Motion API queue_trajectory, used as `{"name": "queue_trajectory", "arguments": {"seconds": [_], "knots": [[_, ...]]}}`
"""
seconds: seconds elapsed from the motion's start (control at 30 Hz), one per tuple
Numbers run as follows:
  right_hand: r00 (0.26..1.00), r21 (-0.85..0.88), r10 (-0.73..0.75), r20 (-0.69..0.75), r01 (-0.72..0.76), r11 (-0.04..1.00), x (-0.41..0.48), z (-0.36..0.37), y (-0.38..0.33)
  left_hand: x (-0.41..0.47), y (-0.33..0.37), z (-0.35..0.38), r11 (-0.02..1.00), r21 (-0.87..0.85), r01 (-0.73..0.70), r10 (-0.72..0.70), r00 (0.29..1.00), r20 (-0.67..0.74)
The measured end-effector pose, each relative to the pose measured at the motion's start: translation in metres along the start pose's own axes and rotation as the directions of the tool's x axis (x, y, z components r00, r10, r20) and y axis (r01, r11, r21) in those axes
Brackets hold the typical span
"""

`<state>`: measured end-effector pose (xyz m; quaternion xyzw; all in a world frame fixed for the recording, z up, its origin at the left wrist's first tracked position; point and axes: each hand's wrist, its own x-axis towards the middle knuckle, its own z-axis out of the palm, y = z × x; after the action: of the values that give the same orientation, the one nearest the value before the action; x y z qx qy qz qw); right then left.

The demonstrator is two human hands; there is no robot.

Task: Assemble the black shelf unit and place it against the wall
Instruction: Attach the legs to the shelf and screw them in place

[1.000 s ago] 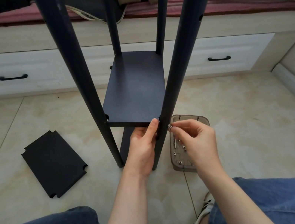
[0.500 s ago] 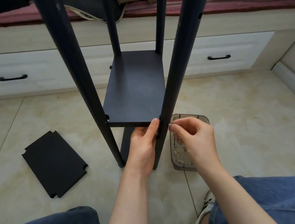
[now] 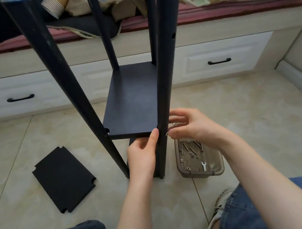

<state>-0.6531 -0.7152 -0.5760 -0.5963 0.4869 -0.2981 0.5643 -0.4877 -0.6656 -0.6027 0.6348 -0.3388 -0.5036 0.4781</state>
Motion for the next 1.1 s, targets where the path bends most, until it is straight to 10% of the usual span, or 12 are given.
{"name": "queue_trajectory", "arguments": {"seconds": [0.1,0.23,0.57,1.1], "knots": [[1.0,-0.006,-0.002,-0.008,0.002,1.0,0.002,0.0,0.001,-0.008,0.001,-0.004,0.859,0.44,-0.261,0.358,0.921,-0.151],[1.0,0.028,-0.007,-0.005,0.007,1.0,0.005,-0.001,0.002,-0.011,0.005,-0.001,0.527,0.659,-0.536,0.685,0.728,0.044],[0.996,0.08,-0.004,0.09,-0.004,0.997,0.01,-0.008,0.002,0.023,0.024,-0.007,0.395,0.652,-0.647,0.625,0.709,0.325],[0.988,0.164,0.151,0.023,-0.152,0.975,0.035,0.021,0.01,0.026,0.024,-0.012,0.255,0.72,-0.645,0.664,0.658,0.354]]}}
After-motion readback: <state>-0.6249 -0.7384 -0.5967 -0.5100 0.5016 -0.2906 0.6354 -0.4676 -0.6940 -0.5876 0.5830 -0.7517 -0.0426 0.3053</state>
